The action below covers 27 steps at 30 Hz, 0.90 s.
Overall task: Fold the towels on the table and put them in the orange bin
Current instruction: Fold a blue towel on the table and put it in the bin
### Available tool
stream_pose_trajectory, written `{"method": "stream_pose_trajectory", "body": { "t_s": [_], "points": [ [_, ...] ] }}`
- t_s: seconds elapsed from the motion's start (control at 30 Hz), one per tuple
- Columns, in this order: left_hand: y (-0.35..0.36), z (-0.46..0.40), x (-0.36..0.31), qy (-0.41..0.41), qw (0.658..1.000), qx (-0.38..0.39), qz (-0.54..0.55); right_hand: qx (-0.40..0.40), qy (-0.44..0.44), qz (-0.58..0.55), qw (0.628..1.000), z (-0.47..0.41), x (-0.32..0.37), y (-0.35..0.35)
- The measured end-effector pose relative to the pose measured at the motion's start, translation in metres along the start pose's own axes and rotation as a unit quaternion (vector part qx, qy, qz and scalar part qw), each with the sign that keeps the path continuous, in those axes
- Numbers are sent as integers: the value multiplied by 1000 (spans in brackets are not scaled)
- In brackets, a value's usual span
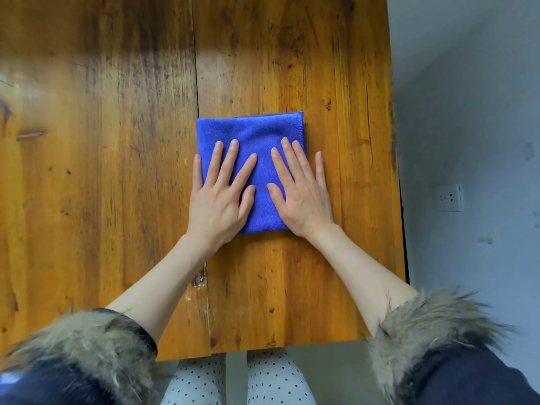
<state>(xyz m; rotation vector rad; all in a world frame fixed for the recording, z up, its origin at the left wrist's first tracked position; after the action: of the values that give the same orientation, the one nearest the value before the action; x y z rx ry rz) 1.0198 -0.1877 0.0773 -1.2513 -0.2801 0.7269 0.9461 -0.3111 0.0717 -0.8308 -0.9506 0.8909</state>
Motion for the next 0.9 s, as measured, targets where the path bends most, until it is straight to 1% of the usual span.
{"method": "stream_pose_trajectory", "body": {
  "t_s": [0.07, 0.13, 0.2, 0.23, 0.3, 0.33, 0.37, 0.43, 0.47, 0.5, 0.57, 0.7, 0.77, 0.83, 0.9],
  "points": [
    [0, -1, 0, -4, 1000, 19, -2, 11, 5, -2, 1000, 1, 1, 1],
    [-4, 0, -2, 5, 999, 26, 23, 10, 1, -16, 1000, 2, 2, -4],
    [-12, 4, 0, 18, 996, -3, 87, -18, 0, -66, 998, 7, 1, -14],
    [-18, 8, 4, 19, 991, -30, 128, -47, 10, -105, 993, 11, -1, -21],
    [-28, 18, 16, -11, 974, -86, 209, -108, 68, -197, 972, 20, -10, -32],
    [-31, 22, 23, -42, 959, -104, 260, -119, 115, -238, 957, 23, -16, -35],
    [-32, 25, 30, -77, 937, -111, 321, -112, 170, -266, 942, 24, -21, -35],
    [-30, 28, 43, -155, 882, -90, 435, -58, 272, -301, 912, 20, -30, -33],
    [-29, 28, 47, -186, 861, -69, 468, -26, 303, -316, 899, 17, -33, -32],
    [-28, 28, 49, -205, 847, -48, 488, 5, 323, -326, 889, 13, -34, -30],
    [-25, 25, 53, -209, 824, -7, 527, 46, 342, -351, 870, 6, -35, -28],
    [-22, 19, 54, -188, 785, 58, 587, 74, 339, -431, 833, -2, -31, -27],
    [-23, 17, 55, -178, 769, 85, 609, 84, 334, -483, 805, -4, -31, -28],
    [-23, 16, 56, -169, 763, 108, 614, 93, 328, -525, 780, -6, -32, -28],
    [-23, 15, 57, -168, 762, 113, 615, 101, 322, -543, 769, -7, -33, -30]
  ]
}}
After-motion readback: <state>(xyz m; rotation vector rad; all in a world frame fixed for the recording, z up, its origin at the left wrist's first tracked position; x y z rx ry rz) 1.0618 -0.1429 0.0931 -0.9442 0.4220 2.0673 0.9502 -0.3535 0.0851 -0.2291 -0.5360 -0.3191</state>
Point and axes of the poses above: each hand's wrist, its own z-axis away from the middle knuckle, its own y-axis out of the palm, x = y × z, the point moved 5 cm from there along -z, towards the middle knuckle, and after that the axes turned 15 degrees about x, right-handed, at the moved point
